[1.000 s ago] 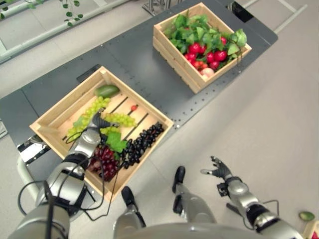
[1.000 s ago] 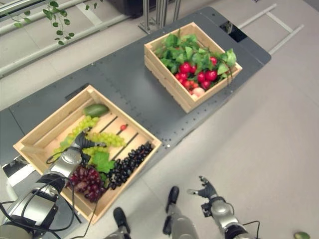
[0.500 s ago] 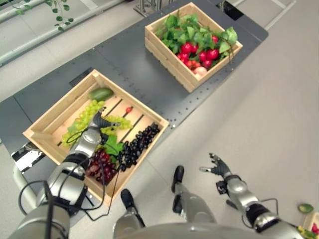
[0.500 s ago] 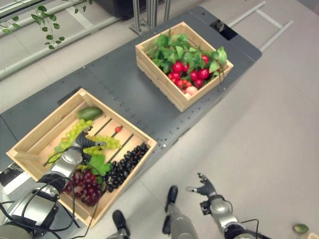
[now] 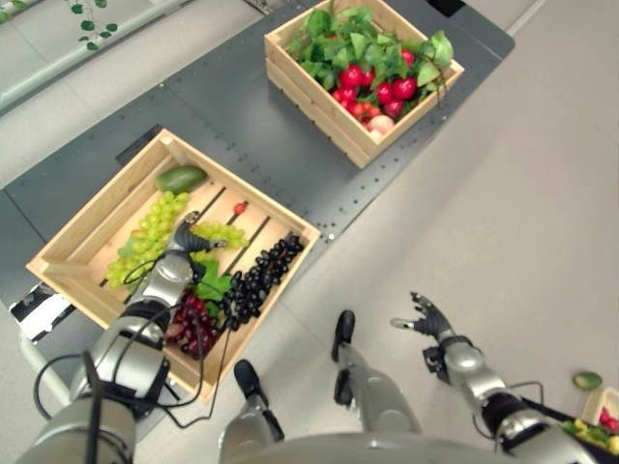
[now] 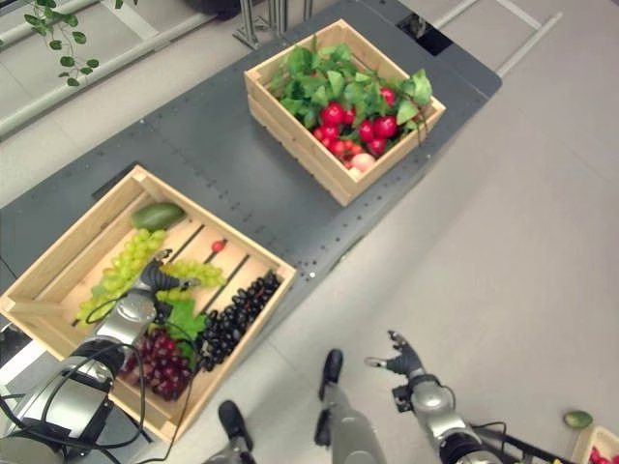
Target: Pick up the fruits from the basket on one side to the basket on the other side
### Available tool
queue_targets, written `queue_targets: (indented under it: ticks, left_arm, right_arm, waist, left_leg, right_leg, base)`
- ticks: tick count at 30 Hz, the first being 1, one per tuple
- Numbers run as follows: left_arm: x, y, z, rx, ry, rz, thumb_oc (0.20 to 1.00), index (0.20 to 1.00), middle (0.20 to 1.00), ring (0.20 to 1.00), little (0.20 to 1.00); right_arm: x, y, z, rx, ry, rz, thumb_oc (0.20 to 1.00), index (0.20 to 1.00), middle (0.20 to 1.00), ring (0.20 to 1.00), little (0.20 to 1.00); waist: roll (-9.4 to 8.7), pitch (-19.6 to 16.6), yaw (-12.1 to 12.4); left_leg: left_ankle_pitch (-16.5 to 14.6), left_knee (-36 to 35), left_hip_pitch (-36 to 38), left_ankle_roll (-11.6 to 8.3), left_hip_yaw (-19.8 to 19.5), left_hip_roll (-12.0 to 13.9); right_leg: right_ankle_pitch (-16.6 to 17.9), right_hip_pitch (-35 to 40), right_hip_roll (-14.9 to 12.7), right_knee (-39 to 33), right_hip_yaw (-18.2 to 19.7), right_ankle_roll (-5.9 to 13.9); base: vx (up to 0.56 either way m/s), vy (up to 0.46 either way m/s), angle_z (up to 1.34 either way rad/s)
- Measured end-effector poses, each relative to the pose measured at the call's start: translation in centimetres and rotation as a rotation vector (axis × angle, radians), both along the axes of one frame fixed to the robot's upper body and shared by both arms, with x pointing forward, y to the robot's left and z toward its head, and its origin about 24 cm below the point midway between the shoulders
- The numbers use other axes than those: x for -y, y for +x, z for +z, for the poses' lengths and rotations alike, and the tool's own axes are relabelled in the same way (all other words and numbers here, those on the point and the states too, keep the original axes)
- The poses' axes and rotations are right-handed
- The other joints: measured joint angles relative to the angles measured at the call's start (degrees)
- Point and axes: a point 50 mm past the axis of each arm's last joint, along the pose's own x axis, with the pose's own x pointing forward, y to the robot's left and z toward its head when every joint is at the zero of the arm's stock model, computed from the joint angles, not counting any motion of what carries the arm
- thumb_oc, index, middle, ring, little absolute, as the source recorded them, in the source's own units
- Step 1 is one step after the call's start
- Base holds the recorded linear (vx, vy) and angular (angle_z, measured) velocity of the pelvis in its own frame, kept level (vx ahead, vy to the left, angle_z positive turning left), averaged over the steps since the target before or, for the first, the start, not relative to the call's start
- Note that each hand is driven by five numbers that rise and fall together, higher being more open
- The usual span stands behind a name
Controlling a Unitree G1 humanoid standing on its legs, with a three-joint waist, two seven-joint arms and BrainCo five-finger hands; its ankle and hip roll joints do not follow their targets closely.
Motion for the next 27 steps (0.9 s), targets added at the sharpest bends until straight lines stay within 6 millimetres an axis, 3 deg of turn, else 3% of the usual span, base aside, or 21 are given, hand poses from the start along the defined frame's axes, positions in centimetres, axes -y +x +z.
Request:
queue_targets:
  ticks: [7, 14, 19, 27]
  left_arm:
    - [-1.2, -0.2, 0.5, 0.005, 0.025, 0.028, 1.0, 1.0, 1.0, 1.0, 1.0]
    - [-3.7, -1.5, 0.6, -0.021, 0.074, 0.095, 1.0, 1.0, 1.0, 1.0, 1.0]
    - [-4.0, -2.2, -0.5, -0.062, 0.07, 0.117, 1.0, 1.0, 1.0, 1.0, 1.0]
    - [-4.6, -3.7, -1.9, -0.124, 0.097, 0.127, 1.0, 1.0, 1.0, 1.0, 1.0]
  right_arm:
    - [-0.5, 1.0, 0.9, 0.045, 0.024, 0.009, 1.0, 1.0, 1.0, 1.0, 1.0]
    - [-1.4, 2.2, 2.4, 0.136, 0.071, 0.023, 1.0, 1.0, 1.0, 1.0, 1.0]
    - [-1.4, 2.2, 2.3, 0.138, 0.071, 0.024, 1.0, 1.0, 1.0, 1.0, 1.0]
    - [-1.1, 2.0, 1.9, 0.113, 0.063, 0.02, 1.0, 1.0, 1.0, 1.0, 1.0]
  waist:
    - [-1.29, -0.55, -0.23]
    - [-5.89, -2.18, -0.19]
    - [-5.93, -2.2, -0.17]
    - [-5.97, -2.23, 0.06]
  left_leg:
    - [0.0, 0.0, -0.88, 0.0, -0.06, 0.9]
    - [-0.23, 1.19, -1.73, -0.32, -1.79, 1.36]
    - [-1.73, 2.77, -1.6, -2.45, -1.89, 2.75]
    - [-2.62, 2.65, -0.15, -3.66, -1.78, 2.77]
  right_leg:
    - [-0.01, -1.53, 1.13, -0.01, 0.03, 0.0]
    - [1.08, -4.39, 2.15, 0.01, 2.64, -1.51]
    - [1.29, -4.28, 3.36, 0.02, 3.19, -1.81]
    - [1.53, -3.87, 3.83, 0.01, 4.82, -2.1]
  base:
    - [0.03, -0.036, -0.1]
    - [-0.01, -0.002, -0.28]
    - [0.0, 0.002, -0.14]
    - [-0.01, 0.0, -0.09]
